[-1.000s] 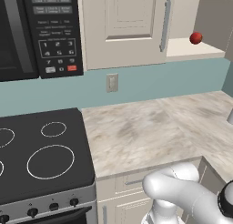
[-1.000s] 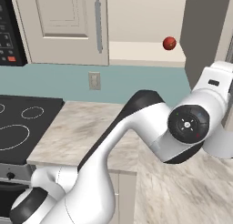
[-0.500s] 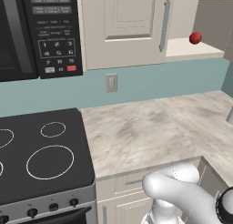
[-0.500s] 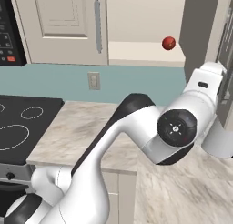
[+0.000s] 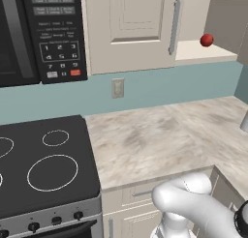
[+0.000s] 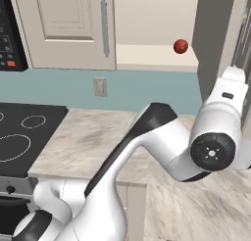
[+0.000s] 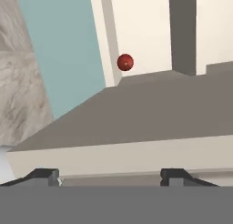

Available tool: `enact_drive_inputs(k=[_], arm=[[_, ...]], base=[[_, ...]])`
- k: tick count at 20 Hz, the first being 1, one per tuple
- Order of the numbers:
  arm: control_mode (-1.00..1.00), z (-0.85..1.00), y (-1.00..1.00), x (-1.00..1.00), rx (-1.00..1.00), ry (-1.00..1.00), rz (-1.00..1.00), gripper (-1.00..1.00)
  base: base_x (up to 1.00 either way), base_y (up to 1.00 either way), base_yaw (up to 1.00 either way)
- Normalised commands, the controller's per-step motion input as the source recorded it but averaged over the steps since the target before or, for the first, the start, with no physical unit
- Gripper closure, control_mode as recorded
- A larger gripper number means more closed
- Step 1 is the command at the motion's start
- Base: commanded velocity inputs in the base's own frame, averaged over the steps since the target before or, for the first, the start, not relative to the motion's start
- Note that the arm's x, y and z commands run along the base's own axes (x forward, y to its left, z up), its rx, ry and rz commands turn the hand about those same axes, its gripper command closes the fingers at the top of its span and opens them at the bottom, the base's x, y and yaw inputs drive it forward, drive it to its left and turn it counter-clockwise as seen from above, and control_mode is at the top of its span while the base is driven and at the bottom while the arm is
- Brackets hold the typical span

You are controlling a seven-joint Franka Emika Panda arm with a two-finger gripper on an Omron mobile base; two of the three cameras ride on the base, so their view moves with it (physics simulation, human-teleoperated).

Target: Pick the avocado and bread from the counter and place them on the plate. Then pick the jam from the cabinet and place it next to the plate. Lastly close the cabinet door.

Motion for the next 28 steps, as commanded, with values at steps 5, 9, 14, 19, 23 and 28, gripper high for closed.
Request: enact_drive_inputs(k=[5, 9, 14, 19, 23, 28], arm=[[-1.0, -0.2, 0.49, 0.99, 0.01, 0.0, 0.23, -1.0], [-1.0, -0.19, 0.67, 0.86, 0.0, 0.0, 0.16, -1.0], [-1.0, -0.15, 0.71, 0.75, 0.0, 0.0, 0.13, -1.0], [-1.0, -0.05, 0.65, 0.67, 0.0, 0.0, 0.04, -1.0], [-1.0, -0.01, 0.68, 0.65, 0.0, 0.0, 0.01, -1.0], [-1.0, 0.0, 0.66, 0.69, 0.0, 0.0, 0.0, -1.0]], base=[[0.0, 0.0, 0.0], [0.0, 0.0, 0.0], [0.0, 0.0, 0.0], [0.0, 0.0, 0.0], [0.0, 0.0, 0.0], [0.0, 0.0, 0.0]])
